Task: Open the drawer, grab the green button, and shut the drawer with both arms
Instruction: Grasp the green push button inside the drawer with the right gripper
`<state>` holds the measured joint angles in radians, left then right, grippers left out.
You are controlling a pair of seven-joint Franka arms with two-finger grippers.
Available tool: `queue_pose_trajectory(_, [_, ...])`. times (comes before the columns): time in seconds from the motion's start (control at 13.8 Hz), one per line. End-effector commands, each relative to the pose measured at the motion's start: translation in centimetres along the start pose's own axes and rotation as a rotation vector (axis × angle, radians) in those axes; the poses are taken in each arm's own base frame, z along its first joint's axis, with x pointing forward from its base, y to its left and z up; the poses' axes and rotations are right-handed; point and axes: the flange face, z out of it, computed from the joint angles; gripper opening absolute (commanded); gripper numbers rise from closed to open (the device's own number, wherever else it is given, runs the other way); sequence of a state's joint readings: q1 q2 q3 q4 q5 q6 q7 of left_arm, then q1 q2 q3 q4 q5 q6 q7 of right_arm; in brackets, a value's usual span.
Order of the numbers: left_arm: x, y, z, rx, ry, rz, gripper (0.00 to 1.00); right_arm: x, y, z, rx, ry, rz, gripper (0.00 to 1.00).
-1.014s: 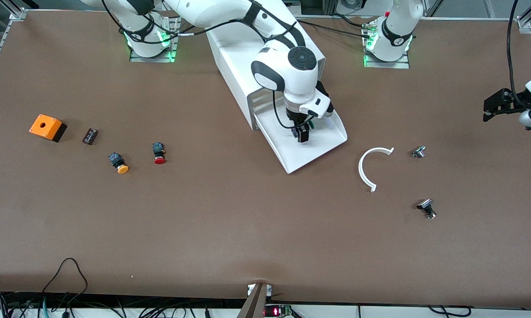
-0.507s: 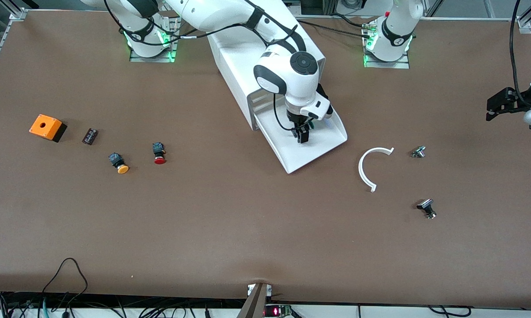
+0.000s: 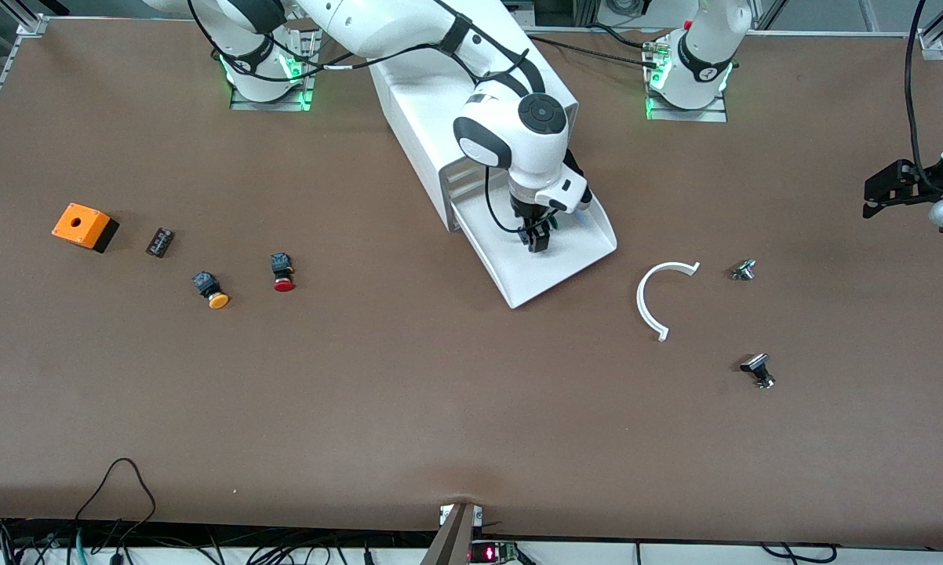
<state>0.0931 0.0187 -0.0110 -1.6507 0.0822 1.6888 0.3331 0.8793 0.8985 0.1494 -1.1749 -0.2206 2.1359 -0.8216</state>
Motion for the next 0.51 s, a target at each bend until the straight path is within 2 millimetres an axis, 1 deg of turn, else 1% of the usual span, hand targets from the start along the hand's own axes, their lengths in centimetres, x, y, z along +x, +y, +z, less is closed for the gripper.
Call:
queue_pose_trajectory(0.0, [0.4, -0.3, -0.5, 0.003, -0.009, -0.011, 1.00, 1.0, -0.1, 0.7, -0.032, -0.004, -0.005, 0.74])
queue_pose_trajectory(0.07, [0.3, -0.5, -0.5, 0.003, -0.009, -0.013, 1.00, 1.1, -0.2, 0.9, -0.035, -0.001, -0.008, 0.68])
queue_pose_trajectory(0.29, [0.4, -0.5, -0.3, 0.002, -0.012, -0.013, 1.00, 1.5, -0.2, 0.5, -0.074, -0.024, -0.037, 0.46])
queue_pose_trajectory(0.36, [0.5, -0.7, -0.6, 0.004, -0.006, -0.016, 1.00, 1.6, -0.4, 0.5, -0.073, -0.024, -0.011, 0.43])
queue_pose_trajectory(0.43, [0.7, -0.8, -0.5, 0.002, -0.011, -0.016, 1.00, 2.0, -0.7, 0.6, -0.076, -0.027, 0.033, 0.41])
